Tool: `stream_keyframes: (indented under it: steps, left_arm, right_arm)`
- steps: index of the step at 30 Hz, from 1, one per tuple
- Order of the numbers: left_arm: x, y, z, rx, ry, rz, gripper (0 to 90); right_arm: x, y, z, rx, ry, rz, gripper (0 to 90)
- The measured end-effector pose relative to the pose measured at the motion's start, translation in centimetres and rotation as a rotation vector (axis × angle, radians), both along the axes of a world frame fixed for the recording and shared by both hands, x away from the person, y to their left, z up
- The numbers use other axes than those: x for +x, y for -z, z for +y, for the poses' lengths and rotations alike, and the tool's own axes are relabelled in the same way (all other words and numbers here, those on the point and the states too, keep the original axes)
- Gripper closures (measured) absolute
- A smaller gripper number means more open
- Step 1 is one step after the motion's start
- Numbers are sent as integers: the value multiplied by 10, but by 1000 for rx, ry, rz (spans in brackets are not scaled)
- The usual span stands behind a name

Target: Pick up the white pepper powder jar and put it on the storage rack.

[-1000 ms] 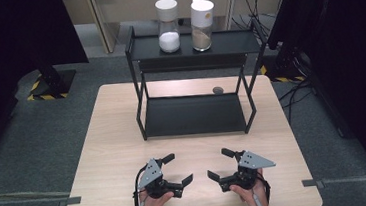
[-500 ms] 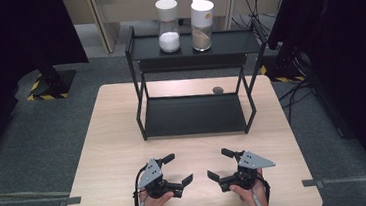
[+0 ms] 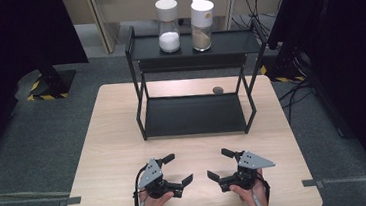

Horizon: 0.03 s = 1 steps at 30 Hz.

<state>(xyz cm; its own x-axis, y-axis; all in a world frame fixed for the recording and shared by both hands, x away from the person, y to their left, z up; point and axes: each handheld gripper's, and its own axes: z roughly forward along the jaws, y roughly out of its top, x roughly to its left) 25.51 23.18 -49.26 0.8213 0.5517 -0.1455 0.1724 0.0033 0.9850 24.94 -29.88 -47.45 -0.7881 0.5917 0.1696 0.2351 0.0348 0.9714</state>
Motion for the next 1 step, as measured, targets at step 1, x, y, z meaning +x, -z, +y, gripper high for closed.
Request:
stream_keyframes:
  steps: [1]
  left_arm:
    - [0,0,0,0,0,0,11]
  right_arm:
    - [0,0,0,0,0,0,4]
